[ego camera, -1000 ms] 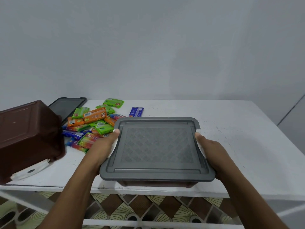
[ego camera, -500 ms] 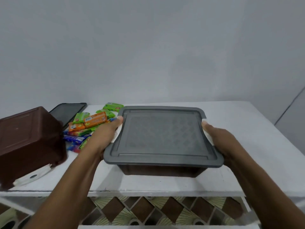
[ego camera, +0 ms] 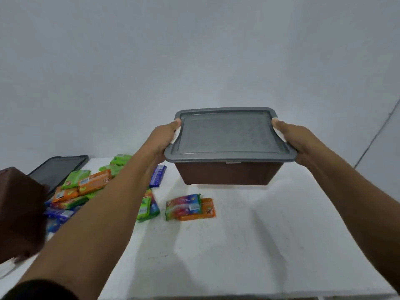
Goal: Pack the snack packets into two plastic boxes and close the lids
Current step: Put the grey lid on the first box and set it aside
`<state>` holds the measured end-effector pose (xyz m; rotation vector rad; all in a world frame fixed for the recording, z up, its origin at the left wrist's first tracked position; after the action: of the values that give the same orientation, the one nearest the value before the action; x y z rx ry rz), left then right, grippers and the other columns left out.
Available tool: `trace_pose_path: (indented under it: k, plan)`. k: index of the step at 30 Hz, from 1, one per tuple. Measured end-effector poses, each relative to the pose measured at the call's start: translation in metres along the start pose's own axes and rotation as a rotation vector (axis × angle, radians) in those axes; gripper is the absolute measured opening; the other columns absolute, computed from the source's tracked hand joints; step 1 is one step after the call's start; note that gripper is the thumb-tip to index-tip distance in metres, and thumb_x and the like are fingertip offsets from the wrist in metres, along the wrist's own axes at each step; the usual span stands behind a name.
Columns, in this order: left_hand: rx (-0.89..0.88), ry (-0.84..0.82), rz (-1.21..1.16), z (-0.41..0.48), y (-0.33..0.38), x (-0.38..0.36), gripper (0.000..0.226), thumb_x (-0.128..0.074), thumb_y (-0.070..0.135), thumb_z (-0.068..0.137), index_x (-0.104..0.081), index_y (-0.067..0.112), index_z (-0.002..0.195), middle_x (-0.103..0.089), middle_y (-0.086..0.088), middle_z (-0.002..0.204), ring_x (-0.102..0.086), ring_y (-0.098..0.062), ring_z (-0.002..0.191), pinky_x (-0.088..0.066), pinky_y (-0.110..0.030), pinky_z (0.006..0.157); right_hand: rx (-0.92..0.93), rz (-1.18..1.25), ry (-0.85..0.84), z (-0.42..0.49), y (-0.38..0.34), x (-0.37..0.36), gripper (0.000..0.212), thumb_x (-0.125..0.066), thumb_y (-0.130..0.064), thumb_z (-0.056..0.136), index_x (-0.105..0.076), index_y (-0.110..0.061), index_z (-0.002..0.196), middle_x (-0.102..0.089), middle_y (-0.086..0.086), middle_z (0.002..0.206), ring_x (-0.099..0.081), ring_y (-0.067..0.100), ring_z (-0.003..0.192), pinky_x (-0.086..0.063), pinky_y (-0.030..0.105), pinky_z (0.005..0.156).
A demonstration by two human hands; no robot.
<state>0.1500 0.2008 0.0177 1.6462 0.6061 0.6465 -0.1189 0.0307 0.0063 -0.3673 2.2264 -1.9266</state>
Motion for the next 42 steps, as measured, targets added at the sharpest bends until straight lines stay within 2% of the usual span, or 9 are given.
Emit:
trace_pose_path:
  k: [9,16,23,26,29,32,35,38,42]
  plan:
    - [0.073,0.012,0.056,0.078,-0.03,-0.062,0.061,-0.061,0.045,0.098,-0.054,0.002,0.14,-0.054,-0.007,0.145,-0.059,-0.023,0.122,-0.05,-0.033,0.084,-0.092,-0.041,-0.022,0.087,0.024,0.023,0.067,-0.064,-0.046,0.095,-0.053,0.006,0.136,-0.054,0.019,0.14,-0.064,0.031,0.108,-0.056,0.04,0.082]
    - [0.152,0.058,0.083,0.111,-0.056,-0.082,0.066,-0.058,0.05,0.099,-0.05,0.001,0.144,-0.052,-0.01,0.148,-0.056,-0.029,0.128,-0.05,-0.037,0.091,-0.143,-0.131,-0.098,0.129,0.039,0.021,0.065,-0.058,-0.049,0.097,-0.055,0.006,0.131,-0.058,0.013,0.119,-0.061,0.014,0.077,-0.051,0.029,0.061]
    - [0.169,0.084,0.15,0.148,-0.069,-0.088,0.066,-0.053,0.055,0.099,-0.055,0.002,0.139,-0.057,-0.011,0.139,-0.056,-0.022,0.104,-0.046,-0.037,0.088,-0.162,-0.143,-0.15,0.17,0.048,0.009,0.065,-0.051,-0.052,0.1,-0.053,0.004,0.133,-0.058,0.006,0.099,-0.059,0.015,0.075,-0.048,0.03,0.058]
    - [0.189,0.078,0.174,0.166,-0.074,-0.086,0.068,-0.053,0.058,0.098,-0.055,0.004,0.139,-0.058,-0.005,0.132,-0.054,-0.02,0.107,-0.047,-0.038,0.092,-0.17,-0.131,-0.125,0.186,0.055,0.007,0.066,-0.054,-0.052,0.098,-0.054,0.004,0.132,-0.06,0.013,0.112,-0.058,0.015,0.077,-0.05,0.033,0.066]
    - [0.202,0.088,0.165,0.17,-0.078,-0.085,0.069,-0.053,0.059,0.097,-0.055,0.003,0.139,-0.056,-0.002,0.127,-0.053,-0.019,0.109,-0.048,-0.041,0.099,-0.156,-0.128,-0.117,0.189,0.059,0.004,0.061,-0.056,-0.051,0.098,-0.056,0.002,0.128,-0.058,0.011,0.11,-0.059,0.014,0.075,-0.047,0.03,0.058]
    - [0.178,0.093,0.153,0.162,-0.073,-0.086,0.064,-0.055,0.057,0.098,-0.058,0.003,0.133,-0.061,-0.002,0.118,-0.058,-0.019,0.099,-0.048,-0.036,0.091,-0.138,-0.192,-0.11,0.189,0.058,0.006,0.063,-0.054,-0.056,0.097,-0.058,0.001,0.125,-0.058,0.009,0.109,-0.062,0.022,0.083,-0.05,0.034,0.071]
    - [0.16,0.121,0.183,0.15,-0.063,-0.083,0.06,-0.05,0.061,0.098,-0.061,0.006,0.119,-0.064,-0.007,0.116,-0.061,-0.022,0.091,-0.049,-0.034,0.078,0.03,-0.509,0.022,0.183,0.056,0.01,0.062,-0.051,-0.06,0.095,-0.06,0.0,0.108,-0.063,0.014,0.104,-0.062,0.036,0.099,-0.049,0.042,0.081]
    - [0.07,0.232,0.373,0.138,-0.058,-0.069,0.061,-0.045,0.069,0.093,-0.06,0.01,0.097,-0.069,-0.012,0.104,-0.064,-0.028,0.084,-0.051,-0.037,0.073,0.455,-0.693,0.24,0.165,0.05,0.009,0.039,-0.055,-0.048,0.095,-0.053,-0.01,0.099,-0.061,0.01,0.096,-0.06,0.031,0.092,-0.05,0.044,0.077]
    - [-0.108,0.219,0.469,0.111,-0.062,-0.038,0.049,-0.058,0.063,0.088,-0.053,0.015,0.084,-0.068,-0.008,0.093,-0.061,-0.023,0.08,-0.05,-0.039,0.072,0.734,-0.63,0.114,0.102,0.049,-0.021,0.023,-0.064,-0.04,0.092,-0.055,-0.021,0.101,-0.057,-0.002,0.098,-0.052,0.016,0.09,-0.047,0.034,0.075]
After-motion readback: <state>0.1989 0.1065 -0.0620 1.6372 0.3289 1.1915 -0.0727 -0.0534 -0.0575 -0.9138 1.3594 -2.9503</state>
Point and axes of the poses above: each hand's wrist, its own z-axis towards the middle knuckle, its own x-axis out of the back of the hand, y = z × x, the point moved 1 cm from there along z, towards the middle knuckle
